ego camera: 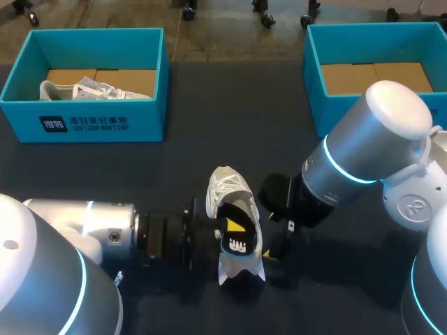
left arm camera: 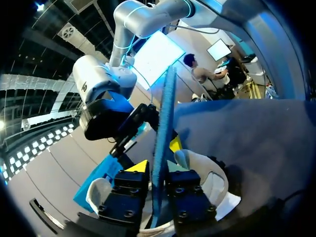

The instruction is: Take the shoe out of the shoebox, open the shoe tongue, remove and reinsert the insole, then place the shoe into the shoebox

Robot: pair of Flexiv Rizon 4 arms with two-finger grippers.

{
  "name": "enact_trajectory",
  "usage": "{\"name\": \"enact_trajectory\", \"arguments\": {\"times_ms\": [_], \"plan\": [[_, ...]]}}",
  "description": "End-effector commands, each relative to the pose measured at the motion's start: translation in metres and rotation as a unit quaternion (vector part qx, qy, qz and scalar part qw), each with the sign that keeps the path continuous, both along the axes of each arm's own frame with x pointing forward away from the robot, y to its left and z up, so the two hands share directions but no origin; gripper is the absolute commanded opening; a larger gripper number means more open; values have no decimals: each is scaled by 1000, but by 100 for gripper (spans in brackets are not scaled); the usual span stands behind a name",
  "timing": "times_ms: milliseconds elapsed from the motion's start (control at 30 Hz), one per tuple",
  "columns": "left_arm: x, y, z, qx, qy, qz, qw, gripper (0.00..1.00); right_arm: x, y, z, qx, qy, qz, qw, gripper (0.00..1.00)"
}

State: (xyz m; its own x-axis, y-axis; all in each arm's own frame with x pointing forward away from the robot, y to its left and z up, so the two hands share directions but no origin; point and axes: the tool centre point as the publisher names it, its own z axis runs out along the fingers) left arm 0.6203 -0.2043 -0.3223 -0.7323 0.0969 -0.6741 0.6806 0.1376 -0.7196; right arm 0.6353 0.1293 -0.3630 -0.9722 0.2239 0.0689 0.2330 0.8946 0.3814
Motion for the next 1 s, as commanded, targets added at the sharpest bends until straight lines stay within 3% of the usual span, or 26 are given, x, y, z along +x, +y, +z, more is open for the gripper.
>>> {"name": "enact_trajectory", "arguments": {"times_ms": [33,400,600,633,667,733,767,833,867,933,1000], "plan": [[4,-4,-6,2,-10,2,1000,0,-1,1,-1,-1,-2,-1,1000,100],[22,-6,-29,29,-26,2,999,0,-1,1,-1,-1,-2,-1,1000,100],[19,-3,-22,16,-7,0,1000,0,-1,1,-1,-1,-2,-1,1000,100],[16,-3,-19,14,-6,-1,1000,17,-1,1,-1,-1,-2,-1,1000,100],[14,-3,-16,11,-5,-3,1000,42,-1,1,-1,-1,-2,-1,1000,100],[8,-1,-10,3,-4,-10,1000,61,-1,1,-1,-1,-2,-1,1000,100],[7,0,-9,3,-4,-10,1000,65,-1,1,-1,-1,-2,-1,1000,100],[4,3,-7,5,-6,-10,1000,62,-1,1,-1,-1,-2,-1,1000,100],[3,4,-6,5,-6,-9,1000,53,-1,1,-1,-1,-2,-1,1000,100],[-1,6,-3,2,-7,-13,1000,44,-1,1,-1,-1,-2,-1,1000,100],[-2,6,-2,2,-10,-17,1000,42,-1,1,-1,-1,-2,-1,1000,100]]}}
